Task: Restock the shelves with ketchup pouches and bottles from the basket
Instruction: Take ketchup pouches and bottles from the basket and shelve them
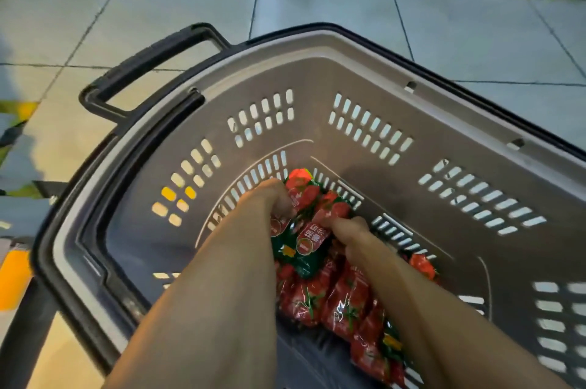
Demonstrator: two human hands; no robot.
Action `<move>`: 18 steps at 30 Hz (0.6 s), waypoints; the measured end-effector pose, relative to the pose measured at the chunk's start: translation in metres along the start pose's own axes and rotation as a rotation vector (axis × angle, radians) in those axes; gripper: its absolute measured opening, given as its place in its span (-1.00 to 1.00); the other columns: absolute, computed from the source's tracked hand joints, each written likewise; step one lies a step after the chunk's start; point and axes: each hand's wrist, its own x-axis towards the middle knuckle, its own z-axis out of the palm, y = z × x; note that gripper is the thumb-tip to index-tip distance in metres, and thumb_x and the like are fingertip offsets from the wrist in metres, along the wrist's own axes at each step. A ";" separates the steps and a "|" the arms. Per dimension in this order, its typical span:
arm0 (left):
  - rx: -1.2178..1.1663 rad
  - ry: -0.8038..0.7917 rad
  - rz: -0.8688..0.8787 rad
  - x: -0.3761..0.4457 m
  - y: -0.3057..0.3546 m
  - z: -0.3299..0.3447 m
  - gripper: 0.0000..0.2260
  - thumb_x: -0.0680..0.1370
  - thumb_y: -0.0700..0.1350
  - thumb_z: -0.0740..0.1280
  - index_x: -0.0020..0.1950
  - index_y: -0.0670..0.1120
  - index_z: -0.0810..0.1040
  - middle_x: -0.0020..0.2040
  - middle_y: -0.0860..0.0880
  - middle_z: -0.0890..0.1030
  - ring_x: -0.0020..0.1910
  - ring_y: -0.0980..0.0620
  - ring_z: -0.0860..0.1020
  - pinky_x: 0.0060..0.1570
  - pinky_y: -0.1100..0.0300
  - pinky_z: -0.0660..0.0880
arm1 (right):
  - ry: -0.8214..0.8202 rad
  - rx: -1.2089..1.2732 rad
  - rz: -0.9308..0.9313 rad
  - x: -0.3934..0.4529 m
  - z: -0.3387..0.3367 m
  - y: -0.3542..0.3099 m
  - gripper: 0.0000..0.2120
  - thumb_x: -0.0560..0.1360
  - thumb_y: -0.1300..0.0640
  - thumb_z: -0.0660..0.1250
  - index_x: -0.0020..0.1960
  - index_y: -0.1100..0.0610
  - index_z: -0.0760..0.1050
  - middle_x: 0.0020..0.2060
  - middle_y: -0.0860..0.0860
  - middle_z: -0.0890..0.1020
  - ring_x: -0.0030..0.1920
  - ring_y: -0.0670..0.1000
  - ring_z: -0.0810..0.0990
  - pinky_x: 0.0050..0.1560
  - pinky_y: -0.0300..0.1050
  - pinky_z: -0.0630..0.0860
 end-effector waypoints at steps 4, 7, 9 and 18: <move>0.037 -0.030 0.019 -0.017 0.005 -0.020 -0.48 0.48 -0.04 0.52 0.36 -0.17 0.48 0.28 -0.11 0.56 0.17 -0.13 0.59 0.07 0.04 0.56 | -0.018 -0.030 -0.012 -0.015 -0.015 -0.002 -0.73 0.42 0.25 0.55 0.00 0.29 0.52 -0.11 0.20 0.68 -0.13 0.19 0.67 -0.02 0.10 0.64; 0.055 -0.057 0.029 -0.040 0.007 -0.042 -0.63 0.48 0.03 0.50 0.17 -0.14 0.55 0.18 -0.09 0.57 0.11 -0.12 0.59 0.16 0.04 0.55 | -0.066 -0.025 -0.010 -0.039 -0.032 -0.009 -0.73 0.44 0.29 0.52 0.05 0.31 0.51 -0.09 0.24 0.69 -0.07 0.24 0.69 0.01 0.18 0.65; 0.042 -0.058 0.045 -0.062 0.009 -0.057 -0.69 0.54 -0.04 0.45 0.08 -0.29 0.59 0.22 -0.21 0.59 0.17 -0.16 0.59 0.21 0.01 0.54 | -0.097 -0.009 -0.037 -0.059 -0.044 -0.017 -0.67 0.45 0.29 0.51 0.17 0.29 0.52 -0.07 0.21 0.70 -0.09 0.21 0.70 -0.14 0.07 0.64; -0.576 0.169 0.220 -0.240 -0.011 -0.140 -0.78 0.48 -0.19 0.50 0.02 -0.21 0.54 -0.09 -0.17 0.69 -0.16 -0.12 0.68 -0.08 -0.02 0.63 | -0.249 0.094 -0.337 -0.200 -0.073 -0.080 -0.81 0.50 0.21 0.47 0.08 0.23 0.59 -0.22 0.06 0.73 -0.19 0.00 0.59 -0.18 -0.12 0.45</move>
